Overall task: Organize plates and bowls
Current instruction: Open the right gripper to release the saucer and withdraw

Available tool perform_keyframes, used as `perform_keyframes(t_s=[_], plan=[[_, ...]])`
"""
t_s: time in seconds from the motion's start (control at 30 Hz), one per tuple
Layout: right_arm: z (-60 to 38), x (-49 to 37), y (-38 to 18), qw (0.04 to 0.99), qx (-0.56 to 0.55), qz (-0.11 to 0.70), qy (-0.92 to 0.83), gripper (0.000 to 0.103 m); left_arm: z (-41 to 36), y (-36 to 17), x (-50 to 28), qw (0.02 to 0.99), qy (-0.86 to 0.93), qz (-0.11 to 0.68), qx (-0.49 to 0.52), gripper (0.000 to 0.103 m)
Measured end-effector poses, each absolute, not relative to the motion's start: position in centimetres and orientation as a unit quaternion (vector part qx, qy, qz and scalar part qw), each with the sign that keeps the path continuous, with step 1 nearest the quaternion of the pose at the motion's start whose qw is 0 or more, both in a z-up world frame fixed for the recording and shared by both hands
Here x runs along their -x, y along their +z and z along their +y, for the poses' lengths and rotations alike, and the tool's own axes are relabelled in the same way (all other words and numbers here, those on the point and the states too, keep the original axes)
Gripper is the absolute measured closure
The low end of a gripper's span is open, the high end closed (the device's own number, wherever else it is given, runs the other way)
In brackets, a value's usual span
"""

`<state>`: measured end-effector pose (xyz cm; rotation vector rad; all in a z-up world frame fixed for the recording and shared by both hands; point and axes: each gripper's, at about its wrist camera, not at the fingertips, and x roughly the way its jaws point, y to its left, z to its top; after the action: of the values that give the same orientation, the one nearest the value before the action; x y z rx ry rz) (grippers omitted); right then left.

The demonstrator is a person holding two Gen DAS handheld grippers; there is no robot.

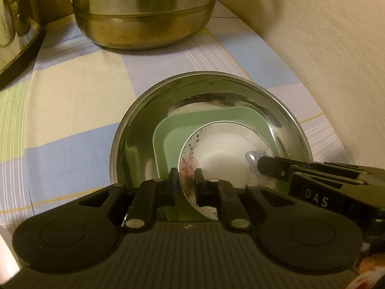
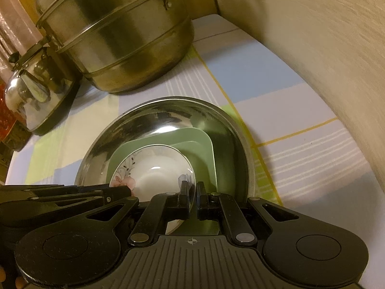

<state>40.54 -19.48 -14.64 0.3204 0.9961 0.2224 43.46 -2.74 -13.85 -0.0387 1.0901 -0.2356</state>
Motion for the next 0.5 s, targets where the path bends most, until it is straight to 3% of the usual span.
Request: perform_keyframes(t_s=[0.03, 0.2, 0.23, 0.3, 0.33, 0.37, 0.5], plan=[[-19.5, -40.5, -14.5, 0.862, -0.151, 0.473, 0.104, 0.098, -2.6, -13.7, -43.4, 0.849, -0.113, 0.516, 0.024, 0.085], [-19.7, -39.6, -12.7, 0.882, -0.134, 0.438, 0.111, 0.094, -2.6, -12.4, -42.7, 0.855, -0.111, 0.505, 0.023, 0.084], [-19.8, -39.3, -12.2, 0.885, -0.134, 0.431, 0.115, 0.089, -2.6, -11.9, -42.3, 0.859, -0.112, 0.5, 0.022, 0.084], [-20.1, -38.5, -11.3, 0.89, -0.135, 0.418, 0.121, 0.067, -2.6, -10.8, -41.3, 0.866, -0.111, 0.487, 0.016, 0.083], [-20.4, -38.1, -10.7, 0.893, -0.137, 0.41, 0.124, 0.049, -2.6, -10.3, -40.9, 0.87, -0.11, 0.481, 0.013, 0.083], [-20.7, -37.4, -10.0, 0.897, -0.141, 0.4, 0.127, 0.042, -2.5, -9.6, -40.1, 0.874, -0.111, 0.472, 0.011, 0.083], [-21.7, -34.9, -7.9, 0.903, -0.153, 0.378, 0.135, 0.041, -2.3, -7.2, -37.0, 0.888, -0.105, 0.448, 0.004, 0.074]])
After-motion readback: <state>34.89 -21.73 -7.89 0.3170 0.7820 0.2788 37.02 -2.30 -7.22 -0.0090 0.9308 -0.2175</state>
